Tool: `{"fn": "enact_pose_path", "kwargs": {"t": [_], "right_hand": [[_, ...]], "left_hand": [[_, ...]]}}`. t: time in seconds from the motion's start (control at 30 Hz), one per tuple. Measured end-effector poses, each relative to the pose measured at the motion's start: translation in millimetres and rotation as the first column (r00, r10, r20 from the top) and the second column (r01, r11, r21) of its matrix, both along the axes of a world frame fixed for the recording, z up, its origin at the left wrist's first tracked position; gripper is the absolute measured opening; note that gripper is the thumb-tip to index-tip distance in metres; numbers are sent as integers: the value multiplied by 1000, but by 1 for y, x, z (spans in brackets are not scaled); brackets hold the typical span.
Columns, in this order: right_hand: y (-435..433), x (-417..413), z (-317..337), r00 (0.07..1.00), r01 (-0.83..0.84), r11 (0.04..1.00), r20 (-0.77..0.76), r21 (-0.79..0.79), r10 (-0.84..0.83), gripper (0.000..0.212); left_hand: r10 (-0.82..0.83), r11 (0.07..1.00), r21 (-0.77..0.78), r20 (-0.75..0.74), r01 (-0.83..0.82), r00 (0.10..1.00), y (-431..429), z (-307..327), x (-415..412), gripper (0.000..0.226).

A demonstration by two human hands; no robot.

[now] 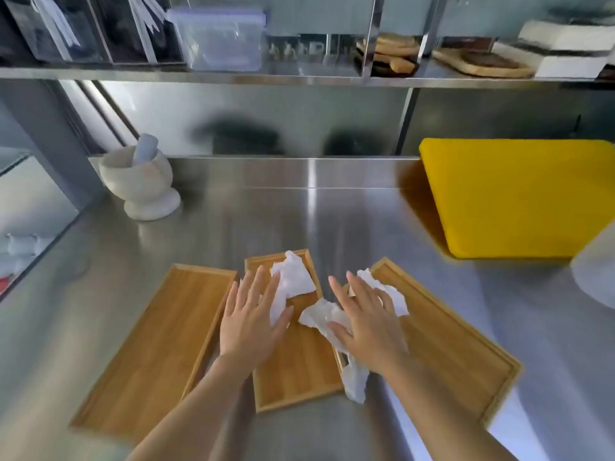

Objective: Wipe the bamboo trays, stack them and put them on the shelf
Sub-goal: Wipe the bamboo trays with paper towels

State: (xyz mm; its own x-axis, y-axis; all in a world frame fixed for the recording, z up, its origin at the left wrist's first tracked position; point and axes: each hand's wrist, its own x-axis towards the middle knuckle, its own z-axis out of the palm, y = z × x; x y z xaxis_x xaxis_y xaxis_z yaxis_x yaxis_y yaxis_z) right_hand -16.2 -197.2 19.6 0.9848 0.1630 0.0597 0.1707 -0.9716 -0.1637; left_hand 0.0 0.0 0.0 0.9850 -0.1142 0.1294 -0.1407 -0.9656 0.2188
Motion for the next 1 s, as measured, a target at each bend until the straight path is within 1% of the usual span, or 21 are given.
{"fn": "enact_pose_path", "kwargs": {"t": [0.03,0.1,0.13,0.17,0.2,0.27,0.3,0.33,0.37,0.4,0.43,0.47,0.53,0.57,0.6,0.67,0.7,0.77,0.8,0.87,1.0], "right_hand": [[0,-1,-12,999,-22,1000,-28,0,22,66],[0,-5,-26,994,-49,999,-95,-19,47,67],[-2,-9,-32,993,-44,997,-114,-65,36,66],[-1,-9,-33,995,-28,997,-99,-70,21,69],[-1,-9,-32,994,-15,998,-113,-59,8,73],[2,-10,-32,998,-24,999,-59,-45,22,77],[4,-9,-33,1000,-26,998,-17,-49,25,77],[5,-8,-33,1000,-28,998,-1,-60,28,74],[6,-8,-31,1000,-27,997,7,-68,27,66],[7,-8,-28,1000,-20,998,14,-54,21,49],[7,-8,-25,999,-33,999,13,-28,33,26],[5,-7,-25,999,-31,1000,21,4,31,9],[1,-5,-24,999,-11,998,-32,54,13,8],[-1,-3,-20,1000,13,996,-25,84,-11,6],[-3,-2,-16,999,33,994,-24,109,-30,10],[-6,-1,-7,995,98,976,1,194,-100,18],[-8,-1,-1,991,131,960,-12,248,-132,21],[-11,-1,8,976,218,890,-65,400,-210,29],[-13,-1,11,968,246,843,-87,479,-233,31],[-17,-1,14,963,254,786,-71,563,-260,31],[-32,4,15,932,262,734,35,627,-362,31]], "left_hand": [[7,1000,-11,-45,-7,999,1,-7,-6,74],[-3,1000,4,-60,4,998,3,-20,-14,84],[4,1000,15,-85,-2,996,3,-26,-18,87],[10,1000,7,-88,-9,996,4,-28,-18,83],[13,1000,-4,-80,-13,997,4,-28,-17,72],[19,999,-24,-68,-21,998,3,-24,-16,45],[19,999,-33,-56,-21,998,2,-21,-16,36],[24,999,-40,-59,-26,998,1,-19,-16,32],[34,998,-43,-55,-37,998,0,-16,-17,31],[50,998,-36,-62,-52,997,-1,-12,-18,31],[71,997,-31,-67,-73,995,-3,-10,-19,32],[90,995,-44,-65,-93,994,-4,-8,-20,31],[130,979,-152,-61,-138,990,-9,-4,-23,27],[159,954,-247,-70,-172,985,-13,-1,-24,23],[186,912,-353,-98,-209,978,-17,3,-24,20],[212,802,-522,-205,-290,955,-25,9,-22,26],[218,734,-594,-253,-329,943,-28,11,-20,29],[240,606,-696,-303,-386,922,-34,16,-16,26],[251,561,-726,-310,-399,917,-36,19,-14,24],[249,517,-758,-311,-397,917,-41,23,-11,25],[225,515,-759,-328,-398,917,-53,28,-10,28]]}}
